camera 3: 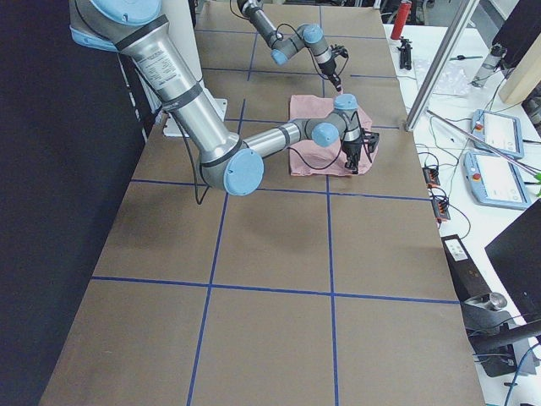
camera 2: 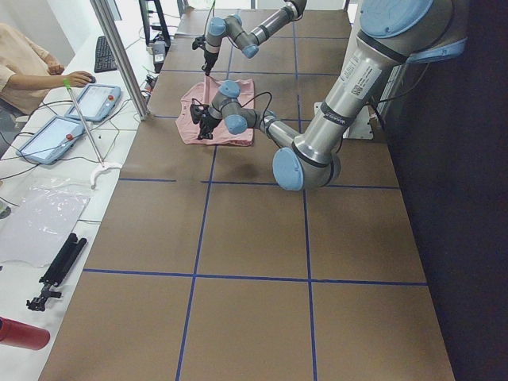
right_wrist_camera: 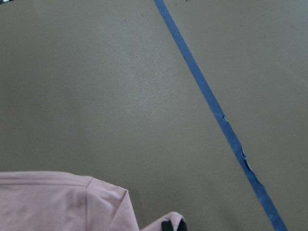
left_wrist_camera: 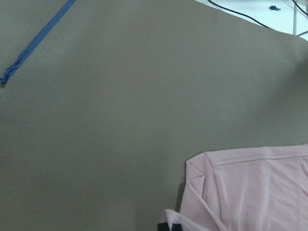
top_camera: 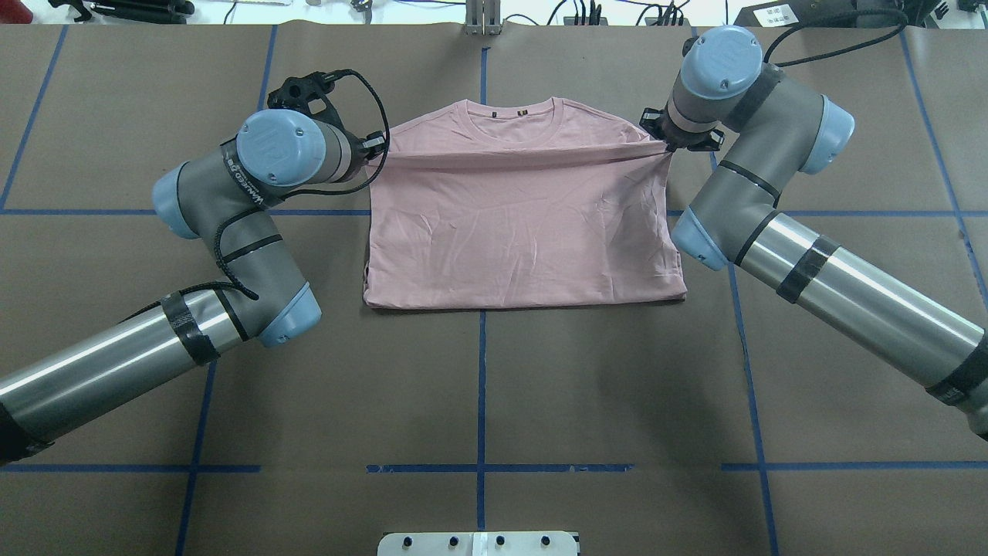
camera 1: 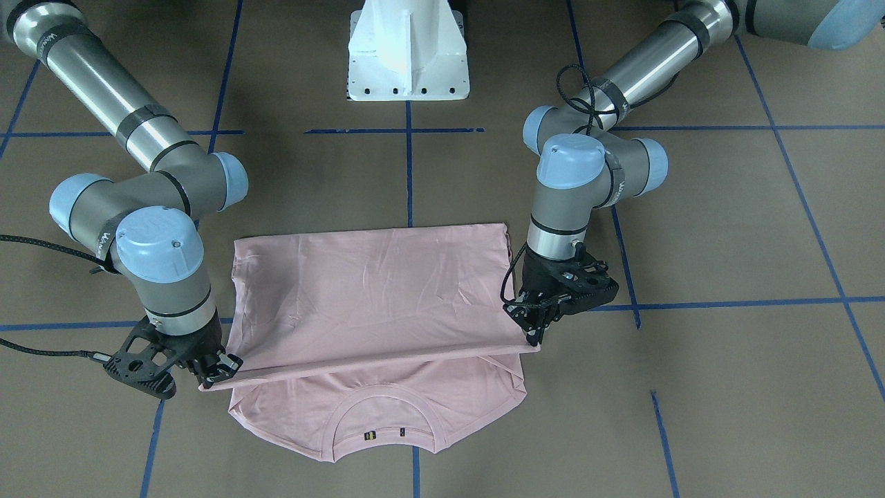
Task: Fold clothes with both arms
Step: 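Lay the hem down near the collar and open both grippers, then move the right gripper to the folded shirt's near corner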
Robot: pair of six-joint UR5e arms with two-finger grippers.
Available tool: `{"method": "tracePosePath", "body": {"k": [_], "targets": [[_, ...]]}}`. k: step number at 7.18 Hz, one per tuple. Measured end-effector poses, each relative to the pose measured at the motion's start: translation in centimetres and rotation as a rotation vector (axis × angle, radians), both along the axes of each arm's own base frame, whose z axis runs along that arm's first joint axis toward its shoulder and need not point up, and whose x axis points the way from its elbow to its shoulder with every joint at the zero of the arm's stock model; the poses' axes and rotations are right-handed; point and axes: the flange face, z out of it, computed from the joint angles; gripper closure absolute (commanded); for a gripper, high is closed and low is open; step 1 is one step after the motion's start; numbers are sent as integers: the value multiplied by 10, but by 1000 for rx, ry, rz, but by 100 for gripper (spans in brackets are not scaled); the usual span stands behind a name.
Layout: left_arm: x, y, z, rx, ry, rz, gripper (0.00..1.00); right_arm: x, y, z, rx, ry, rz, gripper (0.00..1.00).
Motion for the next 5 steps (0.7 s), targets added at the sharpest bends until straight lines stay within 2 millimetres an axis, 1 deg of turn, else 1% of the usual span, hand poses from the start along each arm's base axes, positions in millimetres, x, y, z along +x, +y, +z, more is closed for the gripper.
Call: {"method": "tracePosePath", "body": {"k": [1, 2, 3, 4, 5], "targets": [[3, -2, 4, 0, 8, -3, 68, -1, 1, -1, 4, -5, 0, 98], [7, -5, 8, -1, 8, -3, 62, -5, 2, -3, 6, -9, -2, 66], [11, -7, 8, -1, 9, -2, 59, -9, 4, -5, 7, -13, -5, 53], [12, -7, 7, 1, 10, 0, 58, -11, 5, -8, 9, -16, -6, 44], [13, -7, 5, 2, 13, 0, 58, -13, 4, -13, 13, -21, -7, 31]]}}
